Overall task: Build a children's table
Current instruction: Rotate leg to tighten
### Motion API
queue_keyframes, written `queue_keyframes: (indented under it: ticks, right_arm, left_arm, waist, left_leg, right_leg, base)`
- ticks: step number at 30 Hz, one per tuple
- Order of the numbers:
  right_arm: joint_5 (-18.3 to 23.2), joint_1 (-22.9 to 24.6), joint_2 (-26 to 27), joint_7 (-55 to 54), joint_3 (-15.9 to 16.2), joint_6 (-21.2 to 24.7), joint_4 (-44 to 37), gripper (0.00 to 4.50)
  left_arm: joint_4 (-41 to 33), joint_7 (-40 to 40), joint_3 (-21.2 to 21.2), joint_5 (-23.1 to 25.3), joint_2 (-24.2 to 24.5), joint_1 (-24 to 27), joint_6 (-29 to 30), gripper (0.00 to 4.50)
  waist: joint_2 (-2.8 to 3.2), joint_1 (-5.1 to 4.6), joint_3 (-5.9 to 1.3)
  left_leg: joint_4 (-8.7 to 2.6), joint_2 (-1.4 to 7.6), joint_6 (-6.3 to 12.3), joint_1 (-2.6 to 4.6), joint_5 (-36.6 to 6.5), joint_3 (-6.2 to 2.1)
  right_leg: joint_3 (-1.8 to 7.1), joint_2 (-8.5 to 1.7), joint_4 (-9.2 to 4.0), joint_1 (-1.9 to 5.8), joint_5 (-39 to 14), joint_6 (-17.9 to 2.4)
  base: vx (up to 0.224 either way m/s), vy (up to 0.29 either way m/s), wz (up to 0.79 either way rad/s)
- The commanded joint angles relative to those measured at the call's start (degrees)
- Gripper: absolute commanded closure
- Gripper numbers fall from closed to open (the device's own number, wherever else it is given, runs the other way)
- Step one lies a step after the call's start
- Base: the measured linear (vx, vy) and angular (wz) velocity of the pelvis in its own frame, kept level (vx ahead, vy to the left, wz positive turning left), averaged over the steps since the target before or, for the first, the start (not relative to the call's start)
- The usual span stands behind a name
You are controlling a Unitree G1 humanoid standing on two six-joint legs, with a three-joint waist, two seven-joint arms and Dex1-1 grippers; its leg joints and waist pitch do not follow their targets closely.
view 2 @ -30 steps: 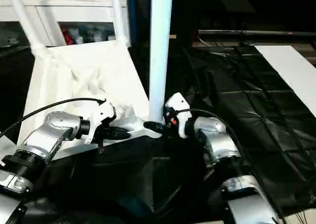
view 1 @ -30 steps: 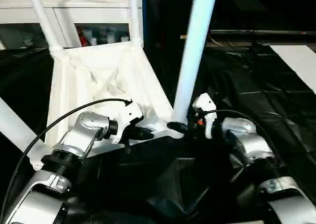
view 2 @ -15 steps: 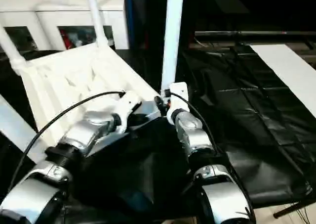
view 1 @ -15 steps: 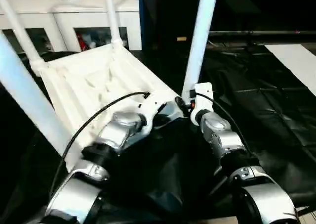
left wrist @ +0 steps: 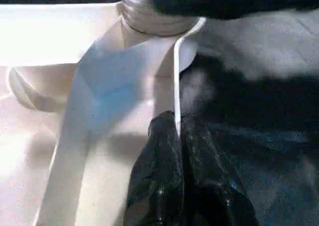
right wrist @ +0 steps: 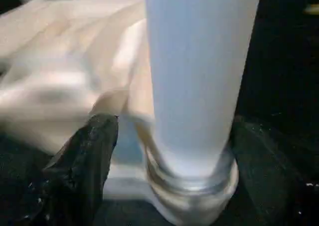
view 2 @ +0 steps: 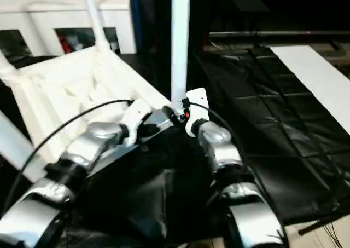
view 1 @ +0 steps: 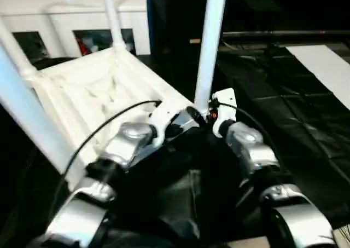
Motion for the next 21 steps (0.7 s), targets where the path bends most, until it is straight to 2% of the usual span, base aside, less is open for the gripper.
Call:
queue_keyframes:
  ticks: [1, 3, 5, 6, 8, 9, 10, 12, 15, 16, 17, 21]
  right_arm:
    - [1.13, 1.59, -2.27, 8.61, 2.74, 1.55, -3.98, 0.77]
    - [1.53, 3.2, -5.32, 14.0, 3.88, 2.06, -6.59, 0.77]
    - [1.21, 3.62, -7.37, 16.56, 4.03, 1.67, -7.12, 0.77]
    - [0.91, 3.51, -8.58, 18.33, 3.67, 1.09, -6.8, 0.77]
    - [0.77, 3.42, -9.09, 19.39, 3.78, 0.77, -6.83, 0.77]
    - [1.04, 3.71, -9.47, 20.87, 4.3, 1.0, -7.59, 0.77]
    - [1.13, 3.78, -9.58, 21.38, 4.46, 1.09, -7.82, 0.77]
    - [1.51, 4.36, -9.9, 23.92, 5.1, 1.57, -9.09, 0.77]
    - [1.86, 4.73, -10.27, 24.61, 5.44, 2.12, -9.98, 0.77]
    - [2.39, 5.41, -10.72, 25.94, 6.2, 2.8, -11.22, 0.77]
    - [2.75, 5.96, -11.08, 27.13, 6.73, 3.33, -12.25, 0.77]
    - [2.56, 6.82, -11.87, 29.65, 7.95, 3.98, -13.57, 0.77]
  left_arm:
    - [-3.02, -4.61, -1.66, -0.12, 2.15, 2.04, 0.95, 4.5]
    - [-6.08, -7.89, -2.55, -0.68, 4.07, 3.58, 1.45, 4.5]
    - [-8.69, -11.41, -3.25, -1.91, 5.77, 4.76, 2.27, 4.5]
    - [-10.56, -14.94, -3.97, -3.1, 7.27, 5.63, 1.52, 4.5]
    - [-11.25, -16.85, -4.27, -3.77, 7.99, 5.94, 0.77, 4.5]
    - [-11.98, -18.3, -4.07, -4.86, 8.37, 6.2, 1.07, 4.5]
    - [-12.17, -18.72, -3.98, -5.22, 8.47, 6.24, 1.23, 4.5]
    - [-12.83, -20.43, -4.03, -5.82, 9.14, 6.28, 0.32, 4.5]
    - [-13.67, -20.89, -4.01, -5.99, 9.41, 6.52, 0.81, 4.5]
    - [-15.06, -21.16, -3.83, -6.23, 9.81, 6.92, 1.79, 4.5]
    - [-16.24, -21.83, -3.78, -6.57, 10.24, 7.37, 2.3, 4.5]
    - [-18.88, -23.35, -3.91, -7.48, 11.23, 8.68, 3.3, 4.5]
  waist:
    - [-0.75, 0.52, -3.88]
    - [-0.67, 0.48, -3.93]
    - [-0.68, 0.54, -4.14]
    - [-0.37, 0.56, -4.29]
    - [-0.47, 0.49, -4.44]
    - [-0.29, 0.68, -4.48]
    - [-0.2, 0.9, -4.39]
    - [-0.19, 1.14, -4.32]
    - [-0.25, 1.71, -4.17]
    - [-0.53, 1.79, -4.11]
    - [-0.53, 1.96, -4.06]
    - [-0.58, 1.87, -4.0]
  left_leg:
    - [-3.72, 1.47, 3.42, 0.36, -13.91, -0.72]
    - [-3.58, 1.43, 3.75, 0.41, -12.86, -0.54]
    - [-3.47, 1.45, 4.01, 0.26, -11.32, -0.57]
    - [-3.34, 1.49, 4.27, 0.46, -10.45, -0.53]
    - [-3.12, 1.33, 4.88, 0.23, -7.87, -0.37]
    - [-2.92, 1.42, 5.52, 0.65, -7.36, -0.17]
    - [-2.95, 1.39, 5.76, 0.42, -7.11, -0.21]
    - [-3.02, 1.55, 5.63, 0.52, -7.59, -0.21]
    - [-3.15, 1.74, 4.46, 0.85, -9.39, -0.17]
    - [-3.21, 1.69, 3.93, 0.89, -10.13, -0.14]
    - [-3.28, 1.75, 3.59, 1.0, -10.76, -0.15]
    - [-3.4, 1.73, 3.14, 0.68, -10.95, -0.3]
  right_leg:
    - [2.03, -3.22, -4.52, 2.51, -17.64, -10.67]
    - [2.04, -3.01, -4.19, 2.37, -14.43, -12.25]
    - [1.99, -3.03, -3.66, 2.72, -11.46, -13.42]
    - [1.98, -3.01, -3.49, 2.68, -9.44, -14.34]
    - [1.96, -2.78, -2.98, 2.94, -5.18, -15.58]
    - [1.99, -2.71, -2.9, 2.64, -3.31, -16.33]
    - [1.9, -2.74, -2.72, 2.87, -2.84, -16.7]
    - [1.87, -2.8, -2.75, 2.83, -3.38, -16.6]
    - [1.98, -2.9, -3.01, 2.61, -6.66, -15.9]
    - [2.03, -2.89, -3.17, 2.58, -7.92, -15.56]
    - [2.1, -2.93, -3.21, 2.56, -8.94, -15.23]
    - [2.14, -3.02, -3.28, 2.69, -10.49, -14.21]
  base:
    - [0.052, -0.004, 0.03]
    - [0.053, -0.002, 0.03]
    - [0.026, 0.002, 0.01]
    - [0.0, 0.0, 0.0]
    - [0.032, 0.003, 0.01]
    - [0.0, 0.0, 0.0]
    - [0.0, 0.0, 0.0]
    - [0.0, 0.0, 0.0]
    - [0.0, 0.0, 0.0]
    - [0.0, 0.0, 0.0]
    - [0.0, 0.0, 0.0]
    - [0.0, 0.0, 0.0]
